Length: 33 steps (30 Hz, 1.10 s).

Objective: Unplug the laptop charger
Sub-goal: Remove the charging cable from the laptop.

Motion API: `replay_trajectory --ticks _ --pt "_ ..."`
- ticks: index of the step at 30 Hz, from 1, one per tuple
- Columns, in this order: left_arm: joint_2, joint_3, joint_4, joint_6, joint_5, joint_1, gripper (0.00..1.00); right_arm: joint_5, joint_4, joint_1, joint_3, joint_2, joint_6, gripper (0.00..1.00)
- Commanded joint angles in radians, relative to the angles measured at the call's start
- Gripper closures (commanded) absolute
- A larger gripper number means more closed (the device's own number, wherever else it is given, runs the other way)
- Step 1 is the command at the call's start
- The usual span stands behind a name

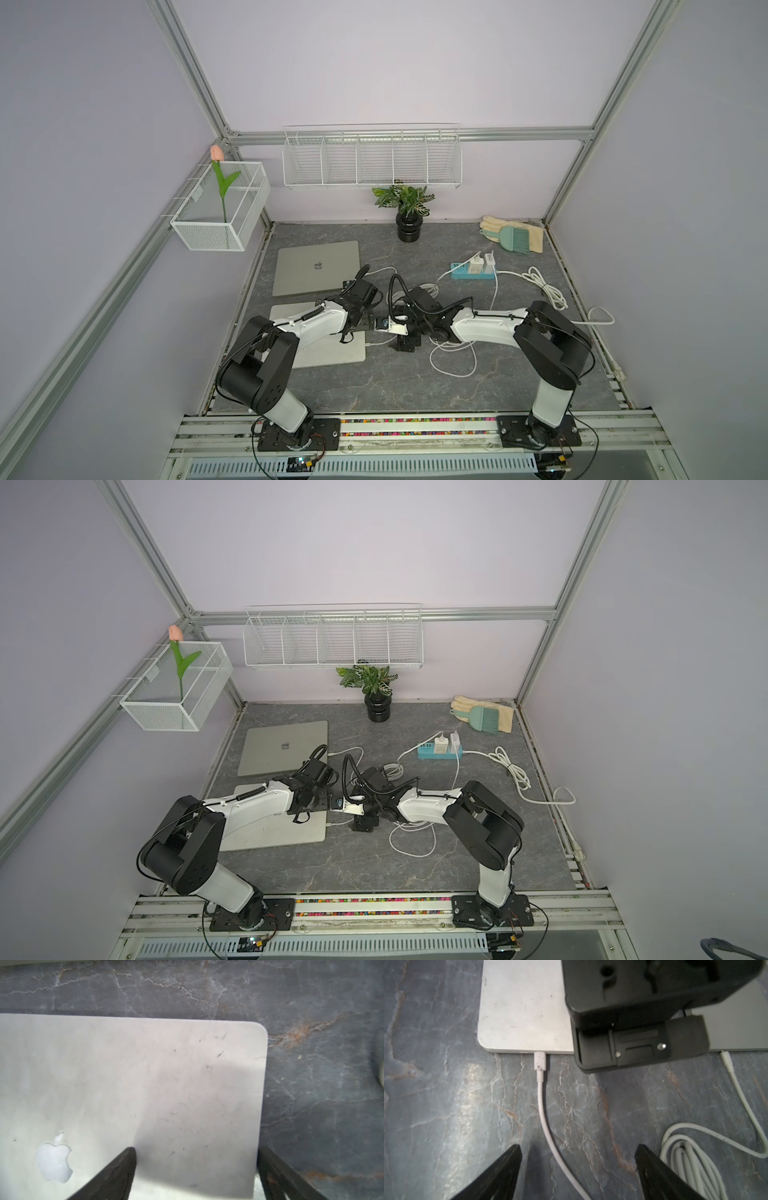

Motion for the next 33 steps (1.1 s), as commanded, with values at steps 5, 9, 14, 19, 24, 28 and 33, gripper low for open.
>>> replay_trajectory --ticks 5,9,14,19,24,28,33 --pt "0.046 -0.023 -0.006 -0.008 -0.008 -0.004 0.10 -0.020 -0.001 0.007 -0.020 0.039 -0.043 0.08" --pt "0.061 -0.022 -0.017 -0.013 -0.001 -0.006 0.10 -0.019 -0.034 0.008 -0.008 0.050 -0.057 0.14" --pt "0.048 -0.031 -0.015 -0.023 0.000 -0.006 0.10 -0.024 -0.093 0.009 0.033 0.090 -0.065 0.34" --pt "0.033 -0.039 -0.023 -0.025 -0.006 -0.006 0.10 -0.043 -0.127 0.011 0.032 0.082 -0.081 0.49" --pt "0.017 -0.037 -0.025 -0.027 0.001 -0.006 0.10 -0.033 -0.203 0.017 0.043 0.089 -0.090 0.57" --pt "0.022 -0.038 -0.028 -0.031 0.016 -0.006 0.10 -0.042 -0.229 0.017 0.040 0.101 -0.076 0.64" --pt "0.030 -0.057 -0.012 -0.043 0.027 -0.006 0.10 -0.040 -0.275 0.018 0.055 0.124 -0.070 0.72"
